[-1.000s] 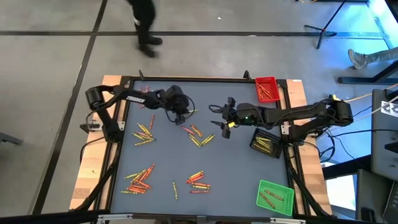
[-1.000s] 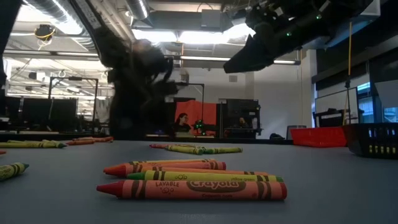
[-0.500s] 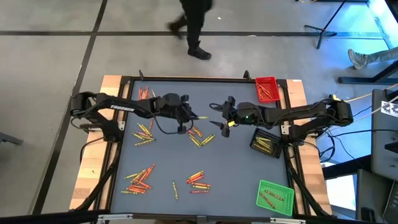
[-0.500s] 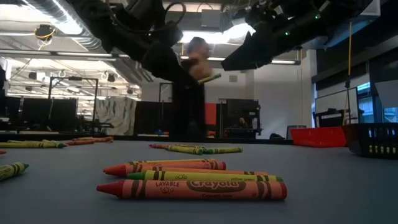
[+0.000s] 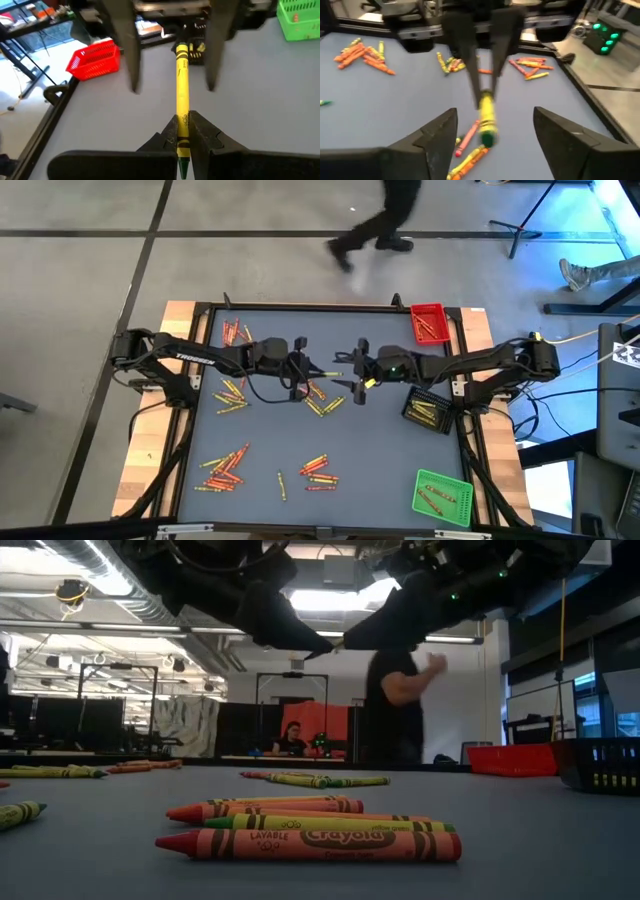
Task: Sort crayons
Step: Put the green crayon into the black bin
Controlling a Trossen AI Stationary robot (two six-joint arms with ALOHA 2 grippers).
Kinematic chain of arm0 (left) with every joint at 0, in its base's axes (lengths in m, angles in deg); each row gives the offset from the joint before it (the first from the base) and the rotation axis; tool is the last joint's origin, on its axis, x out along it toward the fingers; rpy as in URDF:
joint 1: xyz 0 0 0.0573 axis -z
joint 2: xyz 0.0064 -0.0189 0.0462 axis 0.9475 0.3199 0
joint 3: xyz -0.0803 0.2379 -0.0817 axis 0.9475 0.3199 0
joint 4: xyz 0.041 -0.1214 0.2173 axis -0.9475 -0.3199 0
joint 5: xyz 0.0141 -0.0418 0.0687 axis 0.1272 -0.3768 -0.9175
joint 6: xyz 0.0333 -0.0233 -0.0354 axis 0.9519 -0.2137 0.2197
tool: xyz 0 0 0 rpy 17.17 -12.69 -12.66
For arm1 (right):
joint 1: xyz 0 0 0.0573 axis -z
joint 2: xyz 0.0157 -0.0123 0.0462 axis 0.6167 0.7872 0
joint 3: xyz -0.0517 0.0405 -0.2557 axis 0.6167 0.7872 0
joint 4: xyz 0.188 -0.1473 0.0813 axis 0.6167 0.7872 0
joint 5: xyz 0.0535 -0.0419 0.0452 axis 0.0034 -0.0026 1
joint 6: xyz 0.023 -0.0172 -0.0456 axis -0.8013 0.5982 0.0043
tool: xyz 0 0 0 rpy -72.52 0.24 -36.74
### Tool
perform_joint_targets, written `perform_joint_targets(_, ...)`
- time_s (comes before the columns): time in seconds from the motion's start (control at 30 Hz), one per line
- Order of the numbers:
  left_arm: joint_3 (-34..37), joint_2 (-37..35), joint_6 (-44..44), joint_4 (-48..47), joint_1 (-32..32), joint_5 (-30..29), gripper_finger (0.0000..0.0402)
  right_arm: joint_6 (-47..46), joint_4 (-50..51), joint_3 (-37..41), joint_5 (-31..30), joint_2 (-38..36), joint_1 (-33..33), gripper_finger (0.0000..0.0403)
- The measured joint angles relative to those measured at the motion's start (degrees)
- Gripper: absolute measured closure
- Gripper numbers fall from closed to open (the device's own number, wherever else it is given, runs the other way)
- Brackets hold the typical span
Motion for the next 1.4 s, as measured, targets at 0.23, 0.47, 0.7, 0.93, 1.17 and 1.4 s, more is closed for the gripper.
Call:
perform_joint_targets(0.23, 0.0, 0.0, -0.3, -0.2, 0.0, -0.4, 0.0392, 1.6, -0.2, -0.6, 0.1, 0.4, 0.0, 0.0239)
perform_joint_targets(0.47, 0.0, 0.0, -0.5, 1.2, 0.0, -0.5, 0.0392, 2.9, 0.5, -0.6, -0.5, 0.4, 0.0, 0.0355)
perform_joint_targets(0.7, 0.0, 0.0, -1.9, 1.2, 0.0, -0.5, 0.0378, 5.1, -0.5, -0.6, -0.6, 0.4, 0.0, 0.0380)
perform_joint_targets(0.93, 0.0, 0.0, -2.1, 1.1, 0.0, -0.5, 0.0309, 6.0, 0.6, -1.8, -0.6, 0.3, 0.0, 0.0391)
perform_joint_targets(1.17, 0.0, 0.0, -2.1, 0.3, 0.0, -1.0, 0.0287, 6.2, 4.2, -1.8, -4.7, -0.5, -0.1, 0.0392)
perform_joint_targets(1.4, 0.0, 0.0, -1.9, -0.5, 0.0, -5.0, 0.0286, 5.4, 11.7, -1.8, -5.2, -6.9, -0.1, 0.0398)
